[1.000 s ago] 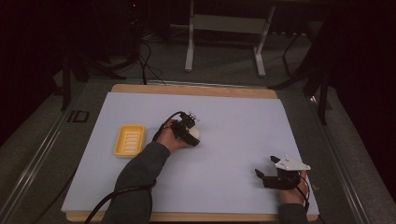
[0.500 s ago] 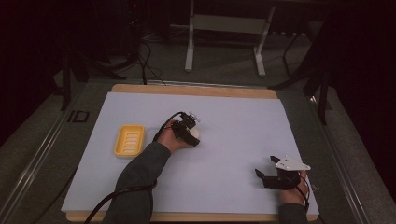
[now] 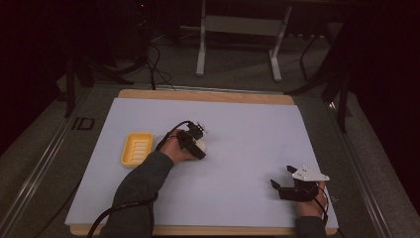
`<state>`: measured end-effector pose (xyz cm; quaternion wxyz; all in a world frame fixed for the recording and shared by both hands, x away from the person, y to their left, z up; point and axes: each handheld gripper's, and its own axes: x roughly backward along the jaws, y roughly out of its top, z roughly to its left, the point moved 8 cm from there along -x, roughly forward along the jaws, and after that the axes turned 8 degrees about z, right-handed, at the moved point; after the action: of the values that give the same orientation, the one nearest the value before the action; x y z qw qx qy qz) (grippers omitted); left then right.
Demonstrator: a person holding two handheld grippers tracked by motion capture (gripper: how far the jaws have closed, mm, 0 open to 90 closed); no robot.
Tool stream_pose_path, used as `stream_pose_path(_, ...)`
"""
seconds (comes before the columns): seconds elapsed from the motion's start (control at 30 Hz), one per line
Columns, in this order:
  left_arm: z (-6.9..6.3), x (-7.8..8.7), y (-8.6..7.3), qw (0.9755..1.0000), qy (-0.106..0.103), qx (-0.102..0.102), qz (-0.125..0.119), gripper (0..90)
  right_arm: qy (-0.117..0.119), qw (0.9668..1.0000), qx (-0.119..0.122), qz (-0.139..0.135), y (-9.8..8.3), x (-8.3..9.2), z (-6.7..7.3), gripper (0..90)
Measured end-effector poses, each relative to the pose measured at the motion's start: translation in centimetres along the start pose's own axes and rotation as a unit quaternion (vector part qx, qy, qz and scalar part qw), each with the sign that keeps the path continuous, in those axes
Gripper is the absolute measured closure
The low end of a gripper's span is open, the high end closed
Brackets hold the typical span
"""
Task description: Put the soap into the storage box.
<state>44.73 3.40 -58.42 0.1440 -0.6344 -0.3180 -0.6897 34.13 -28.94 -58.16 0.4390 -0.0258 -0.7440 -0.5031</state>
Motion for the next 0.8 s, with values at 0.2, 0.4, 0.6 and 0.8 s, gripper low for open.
stream_pose_path(0.2, -0.3, 0.4, -1.2, 0.9991, -0.002, -0.026, 0.033, 23.5, 0.0, 1.0, 0.0, 0.001, 0.0, 0.0, 0.0, 16.1)
stream_pose_path(0.4, -0.7, 0.6, -2.0, 0.9968, -0.003, -0.048, 0.064, 23.5, -0.001, 1.0, 0.0, 0.001, 0.0, 0.0, 0.0, 16.1)
stream_pose_path(0.6, -0.8, 0.6, -2.1, 0.9954, -0.01, -0.056, 0.077, 23.3, -0.001, 1.0, 0.0, 0.001, 0.0, 0.0, 0.0, 16.1)
stream_pose_path(0.8, -0.8, 0.6, -2.0, 0.9944, -0.009, -0.059, 0.087, 23.5, -0.001, 1.0, 0.0, 0.001, 0.0, 0.0, 0.0, 16.1)
